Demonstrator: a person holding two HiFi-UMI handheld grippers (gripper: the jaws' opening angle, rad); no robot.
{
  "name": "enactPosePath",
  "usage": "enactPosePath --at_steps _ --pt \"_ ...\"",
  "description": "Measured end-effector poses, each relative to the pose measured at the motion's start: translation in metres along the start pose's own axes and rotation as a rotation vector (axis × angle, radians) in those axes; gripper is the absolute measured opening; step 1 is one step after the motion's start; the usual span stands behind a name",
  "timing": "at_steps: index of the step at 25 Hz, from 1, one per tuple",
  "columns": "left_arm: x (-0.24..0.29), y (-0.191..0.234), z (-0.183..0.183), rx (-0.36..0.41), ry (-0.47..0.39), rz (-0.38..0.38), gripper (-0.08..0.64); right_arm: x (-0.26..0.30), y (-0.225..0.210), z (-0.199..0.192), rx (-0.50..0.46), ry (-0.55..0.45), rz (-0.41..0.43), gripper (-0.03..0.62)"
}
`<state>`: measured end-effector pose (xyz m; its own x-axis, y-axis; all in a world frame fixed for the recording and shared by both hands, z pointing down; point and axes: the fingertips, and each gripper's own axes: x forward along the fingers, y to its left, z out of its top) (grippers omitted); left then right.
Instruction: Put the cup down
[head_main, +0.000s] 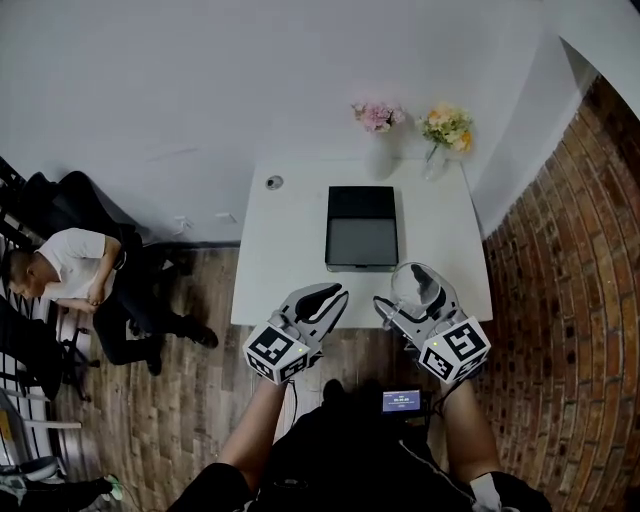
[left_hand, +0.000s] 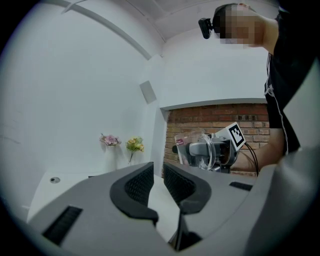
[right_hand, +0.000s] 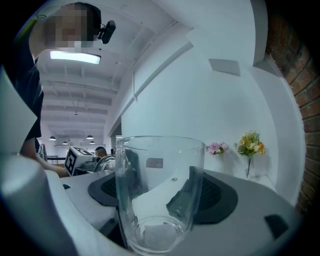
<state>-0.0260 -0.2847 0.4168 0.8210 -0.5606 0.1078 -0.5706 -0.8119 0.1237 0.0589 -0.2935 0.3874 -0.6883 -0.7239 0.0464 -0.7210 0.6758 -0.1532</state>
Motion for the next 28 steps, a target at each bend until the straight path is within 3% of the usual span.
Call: enactPosePath --at_steps 11,28 --pt "0.011 0.005 -0.004 0.001 0.018 -0.023 0.052 0.014 -0.01 -0.004 -0.009 0.015 0.005 0.403" --pt "0.045 0.039 -0.01 0.012 0.026 0.016 0.052 0.066 -0.063 -0.021 -0.05 0.045 0.036 0.403"
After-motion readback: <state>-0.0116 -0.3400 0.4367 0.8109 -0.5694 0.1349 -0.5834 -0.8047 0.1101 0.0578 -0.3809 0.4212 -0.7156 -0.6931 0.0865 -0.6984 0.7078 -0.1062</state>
